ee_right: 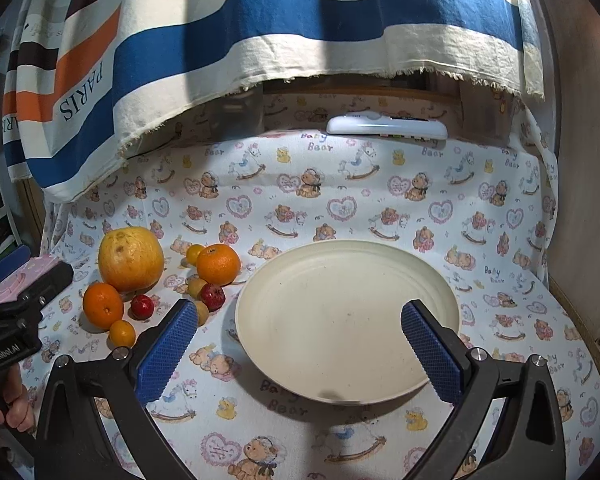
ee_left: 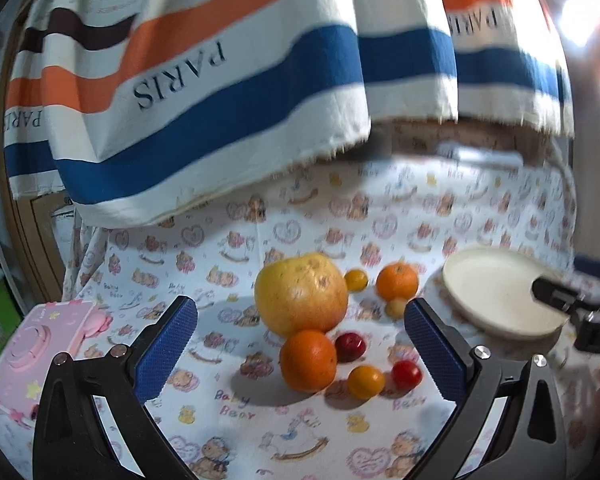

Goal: Organize fruits

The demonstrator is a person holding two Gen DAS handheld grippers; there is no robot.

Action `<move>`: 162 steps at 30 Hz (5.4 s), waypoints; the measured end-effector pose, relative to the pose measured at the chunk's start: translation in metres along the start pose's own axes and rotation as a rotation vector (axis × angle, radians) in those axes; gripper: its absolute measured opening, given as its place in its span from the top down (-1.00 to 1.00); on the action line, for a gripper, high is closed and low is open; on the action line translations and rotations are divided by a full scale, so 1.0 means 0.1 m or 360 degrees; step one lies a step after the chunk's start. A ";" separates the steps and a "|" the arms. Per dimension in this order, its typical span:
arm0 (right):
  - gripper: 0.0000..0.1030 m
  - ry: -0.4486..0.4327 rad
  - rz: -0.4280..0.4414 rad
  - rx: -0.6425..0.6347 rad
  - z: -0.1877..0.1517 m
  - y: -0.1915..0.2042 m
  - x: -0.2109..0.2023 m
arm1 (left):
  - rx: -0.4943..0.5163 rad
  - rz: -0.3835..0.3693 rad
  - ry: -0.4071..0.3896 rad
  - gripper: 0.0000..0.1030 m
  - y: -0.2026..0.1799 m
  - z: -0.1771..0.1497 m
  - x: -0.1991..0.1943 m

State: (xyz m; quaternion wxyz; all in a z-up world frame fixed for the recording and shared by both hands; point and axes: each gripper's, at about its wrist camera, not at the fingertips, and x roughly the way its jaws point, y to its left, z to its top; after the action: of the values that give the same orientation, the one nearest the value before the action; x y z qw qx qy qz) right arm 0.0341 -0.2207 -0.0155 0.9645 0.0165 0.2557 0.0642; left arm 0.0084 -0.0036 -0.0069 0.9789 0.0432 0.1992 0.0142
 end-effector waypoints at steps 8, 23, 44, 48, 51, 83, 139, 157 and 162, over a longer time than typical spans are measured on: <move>-0.99 0.0166 -0.0041 0.0010 -0.02 -0.03 0.14 | -0.0103 -0.0339 0.0589 -0.94 0.07 -0.15 0.48; -0.99 0.0281 -0.0011 -0.0002 -0.07 0.00 0.24 | -0.0035 -0.0305 0.0569 -0.57 0.09 -0.10 0.50; -0.80 0.0273 0.0113 -0.0082 -0.08 0.10 0.21 | -0.0097 -0.0244 0.0611 -0.32 0.25 -0.13 0.76; -0.80 0.0269 0.0117 -0.0111 -0.10 0.15 0.21 | -0.0263 -0.0373 0.0703 -0.06 0.40 -0.17 0.90; -0.76 0.0274 0.0128 -0.0126 -0.11 0.17 0.20 | -0.0419 -0.0516 0.0779 0.16 0.50 -0.22 0.98; -0.53 0.0254 0.0313 -0.0077 0.04 0.21 0.07 | -0.0219 -0.0150 0.0170 0.23 0.60 0.12 0.24; 0.56 -0.0129 0.0121 -0.0029 0.35 -0.21 -0.18 | -0.0234 -0.0270 -0.0068 0.22 0.41 0.19 -0.23; 0.56 -0.0259 0.0097 0.0004 0.47 -0.48 -0.41 | -0.0022 -0.0696 0.0231 0.22 -0.73 0.87 0.23; 0.55 -0.0122 0.0035 0.0053 0.44 -0.67 -0.16 | 0.0072 -0.0722 0.0349 0.22 -1.15 0.74 0.54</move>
State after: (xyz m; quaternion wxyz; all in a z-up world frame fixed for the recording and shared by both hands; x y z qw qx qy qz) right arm 0.0503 -0.2892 0.0264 0.9724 0.0379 0.2196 0.0698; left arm 0.0886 -0.1214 0.0297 0.9284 0.0174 0.3089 -0.2058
